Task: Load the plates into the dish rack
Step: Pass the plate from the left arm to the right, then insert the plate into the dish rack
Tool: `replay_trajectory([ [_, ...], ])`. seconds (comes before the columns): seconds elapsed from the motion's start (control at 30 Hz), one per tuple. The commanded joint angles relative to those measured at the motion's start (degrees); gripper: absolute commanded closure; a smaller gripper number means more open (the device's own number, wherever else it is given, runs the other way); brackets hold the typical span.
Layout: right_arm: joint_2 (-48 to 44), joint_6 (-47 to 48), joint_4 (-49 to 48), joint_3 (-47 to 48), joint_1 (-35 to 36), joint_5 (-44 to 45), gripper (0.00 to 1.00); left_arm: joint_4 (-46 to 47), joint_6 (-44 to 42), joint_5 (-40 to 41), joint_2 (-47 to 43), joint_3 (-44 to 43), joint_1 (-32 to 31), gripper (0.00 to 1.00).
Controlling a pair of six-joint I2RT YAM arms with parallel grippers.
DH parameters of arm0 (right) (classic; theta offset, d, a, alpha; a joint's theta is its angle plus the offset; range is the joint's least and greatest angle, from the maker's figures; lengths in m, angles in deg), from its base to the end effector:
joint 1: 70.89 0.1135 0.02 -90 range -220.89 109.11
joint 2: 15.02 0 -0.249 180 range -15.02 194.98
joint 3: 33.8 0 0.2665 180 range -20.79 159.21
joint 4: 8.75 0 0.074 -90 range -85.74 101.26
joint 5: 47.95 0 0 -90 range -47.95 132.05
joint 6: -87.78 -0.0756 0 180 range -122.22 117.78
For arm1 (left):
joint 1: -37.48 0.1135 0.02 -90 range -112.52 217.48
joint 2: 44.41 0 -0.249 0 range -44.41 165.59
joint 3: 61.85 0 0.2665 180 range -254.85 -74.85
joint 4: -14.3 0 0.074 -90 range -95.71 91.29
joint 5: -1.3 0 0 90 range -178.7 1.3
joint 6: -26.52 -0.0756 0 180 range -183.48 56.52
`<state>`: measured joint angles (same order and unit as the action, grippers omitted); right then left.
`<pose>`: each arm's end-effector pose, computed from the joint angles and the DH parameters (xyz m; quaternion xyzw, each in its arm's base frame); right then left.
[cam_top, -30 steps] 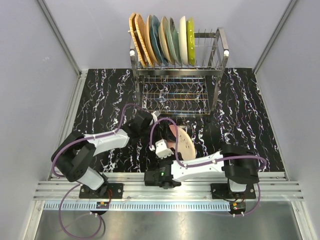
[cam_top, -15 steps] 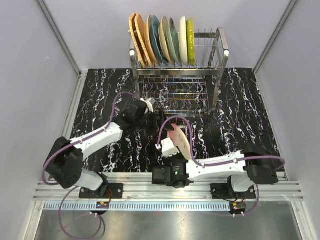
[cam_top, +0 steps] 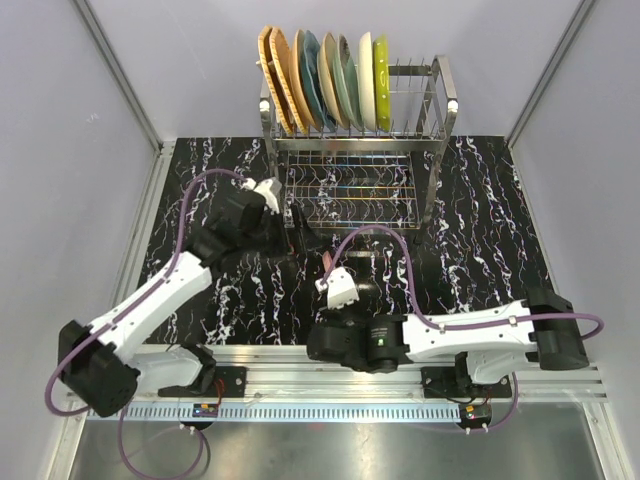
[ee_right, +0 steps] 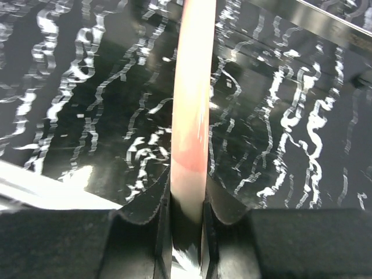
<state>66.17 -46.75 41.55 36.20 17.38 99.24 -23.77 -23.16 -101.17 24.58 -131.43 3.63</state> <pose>0.0725 0.2961 0.2068 -0.2076 0.8336 0.0124 0.5116 0.2521 -0.1887 0.2587 -0.0023 0.8928 -0.3429 0.2921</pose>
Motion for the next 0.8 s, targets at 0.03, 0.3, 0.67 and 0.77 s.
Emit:
replay_trajectory([
  [0.03,-5.95,8.66,-14.78,-1.18,-1.78,-1.01,0.99,-6.84,-6.55,9.28,-6.74,-4.68,0.27,0.01],
  [0.3,-11.22,13.77,-22.70,-2.85,-8.37,-9.10,1.00,-15.46,-14.91,26.77,-14.93,-8.38,0.80,0.01],
  [0.67,-20.45,17.89,-21.31,1.97,-17.42,-13.42,1.00,-12.75,-25.11,40.94,-24.69,-2.76,0.80,0.01],
  [0.77,-22.03,21.58,-19.99,5.93,-18.66,-12.81,1.00,-10.54,-24.94,41.91,-26.27,2.33,0.80,0.01],
])
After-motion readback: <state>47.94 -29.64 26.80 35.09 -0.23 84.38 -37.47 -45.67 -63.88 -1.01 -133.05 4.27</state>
